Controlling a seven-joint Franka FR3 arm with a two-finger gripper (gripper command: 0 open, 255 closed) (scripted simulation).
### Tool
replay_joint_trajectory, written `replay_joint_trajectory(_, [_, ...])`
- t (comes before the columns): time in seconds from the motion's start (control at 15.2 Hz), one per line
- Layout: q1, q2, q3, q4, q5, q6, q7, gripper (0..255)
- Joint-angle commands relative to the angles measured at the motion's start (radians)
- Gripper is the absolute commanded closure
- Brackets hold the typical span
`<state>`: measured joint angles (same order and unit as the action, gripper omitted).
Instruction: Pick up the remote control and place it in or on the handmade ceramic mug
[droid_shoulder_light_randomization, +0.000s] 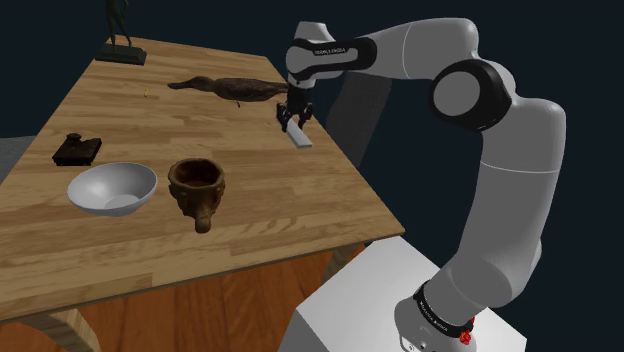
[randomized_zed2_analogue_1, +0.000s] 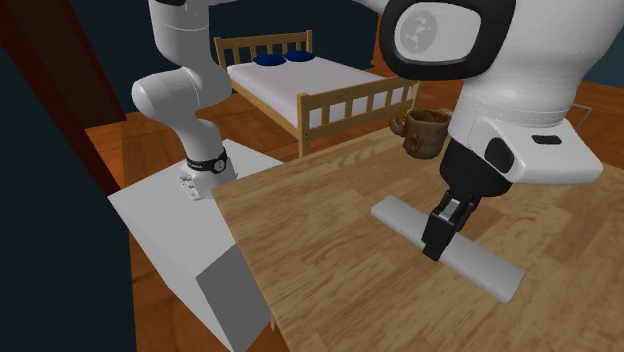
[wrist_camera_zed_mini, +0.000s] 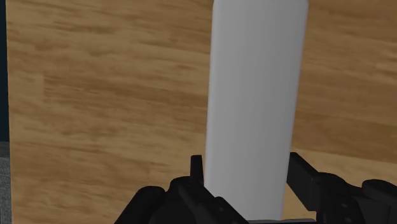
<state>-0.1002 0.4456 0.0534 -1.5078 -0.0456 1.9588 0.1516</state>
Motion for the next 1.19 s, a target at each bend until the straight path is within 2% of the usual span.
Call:
replay_joint_trajectory(0.0, [0.0,-0.006,0.0,0.019,0.001,-0.025,0.0,255])
replay_joint_trajectory(1.12, [0.003,-0.018,0.002,0.23,0.003,-0.247,-0.006,255])
